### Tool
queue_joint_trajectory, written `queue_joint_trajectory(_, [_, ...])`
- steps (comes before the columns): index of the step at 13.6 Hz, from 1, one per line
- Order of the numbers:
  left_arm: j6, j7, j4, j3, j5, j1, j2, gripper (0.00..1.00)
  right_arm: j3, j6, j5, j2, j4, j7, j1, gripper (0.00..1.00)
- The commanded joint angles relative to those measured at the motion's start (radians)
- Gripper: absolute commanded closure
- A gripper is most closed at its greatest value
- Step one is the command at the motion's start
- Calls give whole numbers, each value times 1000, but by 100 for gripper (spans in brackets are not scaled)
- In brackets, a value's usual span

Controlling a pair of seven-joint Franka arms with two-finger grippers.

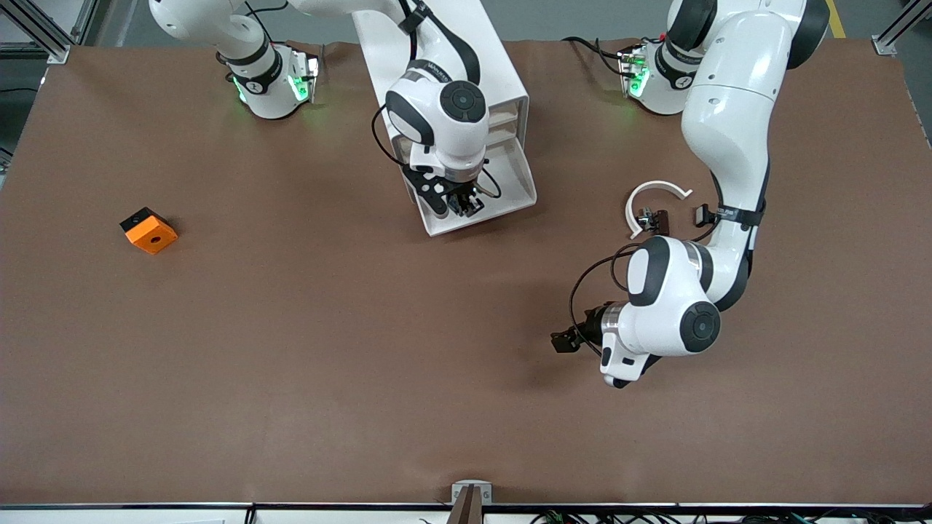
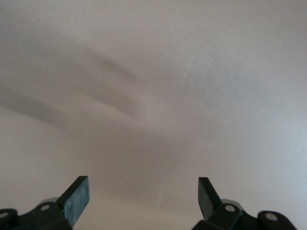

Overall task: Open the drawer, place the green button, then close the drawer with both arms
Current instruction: 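Lower the button into the drawer and open the right gripper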

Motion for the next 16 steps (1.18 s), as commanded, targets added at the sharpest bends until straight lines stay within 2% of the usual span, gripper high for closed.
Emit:
queue_joint_trajectory(1, [33,17,-49,1,36,-7,-65,0,-3,-28,16,3,54,-60,-14,0])
queue_joint_trajectory(6, [131,6,-151,4,78,-72,-115,0,0,-184,22,3,150,-225,-68,0])
queue_joint_trajectory(9, [220,-11,-262,6,147,-135,-166,0,-3,-357,106,-2,274,-404,-137,0])
queue_joint_trajectory(11, [227,-53,-297,8,156,-177,-180,0,-5,-460,114,-13,331,-511,-194,0])
queue_joint_trajectory(16, [245,-201,-332,4,276,-260,-192,0,-13,-612,96,-108,330,-901,-367,0])
